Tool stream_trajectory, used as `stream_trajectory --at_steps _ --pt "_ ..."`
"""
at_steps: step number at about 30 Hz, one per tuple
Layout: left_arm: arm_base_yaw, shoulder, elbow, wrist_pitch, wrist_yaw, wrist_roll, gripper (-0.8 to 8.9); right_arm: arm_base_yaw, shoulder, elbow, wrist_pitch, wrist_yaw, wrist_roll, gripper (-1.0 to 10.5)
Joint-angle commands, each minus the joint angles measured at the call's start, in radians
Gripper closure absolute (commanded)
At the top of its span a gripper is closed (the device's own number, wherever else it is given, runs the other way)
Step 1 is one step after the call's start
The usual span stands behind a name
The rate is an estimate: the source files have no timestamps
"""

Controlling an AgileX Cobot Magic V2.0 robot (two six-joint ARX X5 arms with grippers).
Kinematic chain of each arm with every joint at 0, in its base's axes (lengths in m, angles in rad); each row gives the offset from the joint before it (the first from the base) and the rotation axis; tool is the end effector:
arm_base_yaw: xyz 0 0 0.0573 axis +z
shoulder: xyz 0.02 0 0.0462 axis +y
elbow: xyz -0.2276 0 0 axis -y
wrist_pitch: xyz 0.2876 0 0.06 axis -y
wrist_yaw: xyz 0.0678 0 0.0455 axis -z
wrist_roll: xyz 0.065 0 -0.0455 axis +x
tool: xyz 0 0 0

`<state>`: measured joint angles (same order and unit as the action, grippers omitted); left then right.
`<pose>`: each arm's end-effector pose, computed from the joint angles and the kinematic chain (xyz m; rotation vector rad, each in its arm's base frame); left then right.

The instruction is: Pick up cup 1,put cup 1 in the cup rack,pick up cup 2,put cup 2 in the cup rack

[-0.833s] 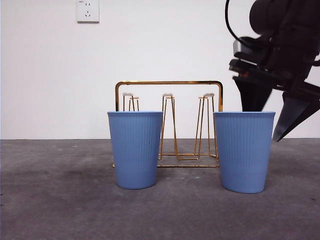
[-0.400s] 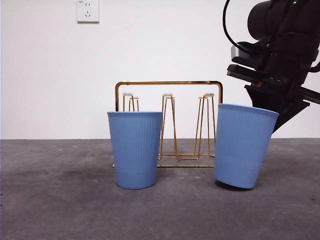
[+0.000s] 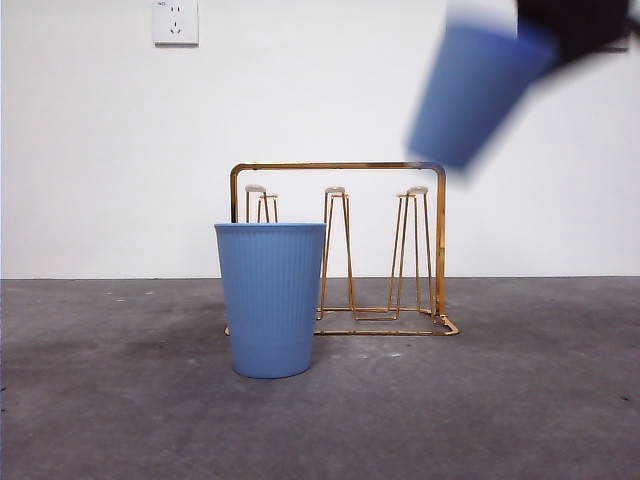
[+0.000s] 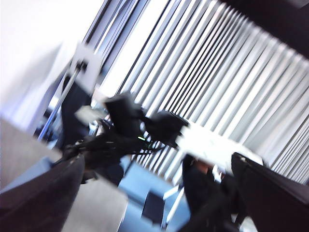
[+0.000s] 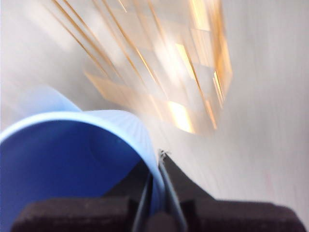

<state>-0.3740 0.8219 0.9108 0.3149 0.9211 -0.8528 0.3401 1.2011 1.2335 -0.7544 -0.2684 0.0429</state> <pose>0.2089 -0.1376 0.3976 -0.6021 0.1509 -1.3587 0.2970 0.1234 0.2988 0.0135 0.7447 0.5657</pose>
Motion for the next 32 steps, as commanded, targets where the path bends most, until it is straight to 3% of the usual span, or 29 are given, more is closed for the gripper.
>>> stream_trajectory --at_steps 1,7,11,16,20,26,32 --pt "-0.034 0.028 0.003 0.156 -0.038 -0.132 1.54 0.001 -0.115 0.074 0.064 -0.054 0.054 9.6" --pt "-0.125 0.117 0.003 0.444 -0.142 -0.265 1.54 0.001 -0.240 0.231 0.193 -0.116 0.090 9.6" --pt "-0.195 0.187 0.003 0.586 -0.225 -0.296 1.54 0.001 -0.271 0.281 0.307 -0.186 0.127 9.6" --pt "-0.274 0.279 0.004 0.741 -0.343 -0.296 1.54 0.002 -0.277 0.285 0.439 -0.234 0.201 9.6" --pt "-0.328 0.348 0.012 0.859 -0.449 -0.295 1.54 0.010 -0.261 0.285 0.461 -0.238 0.201 9.6" --pt "-0.384 0.438 0.089 0.886 -0.510 -0.257 1.54 0.093 -0.215 0.285 0.550 -0.236 0.220 9.6" --pt "-0.435 0.507 0.193 0.880 -0.552 -0.185 1.54 0.177 -0.166 0.285 0.624 -0.169 0.216 9.6"
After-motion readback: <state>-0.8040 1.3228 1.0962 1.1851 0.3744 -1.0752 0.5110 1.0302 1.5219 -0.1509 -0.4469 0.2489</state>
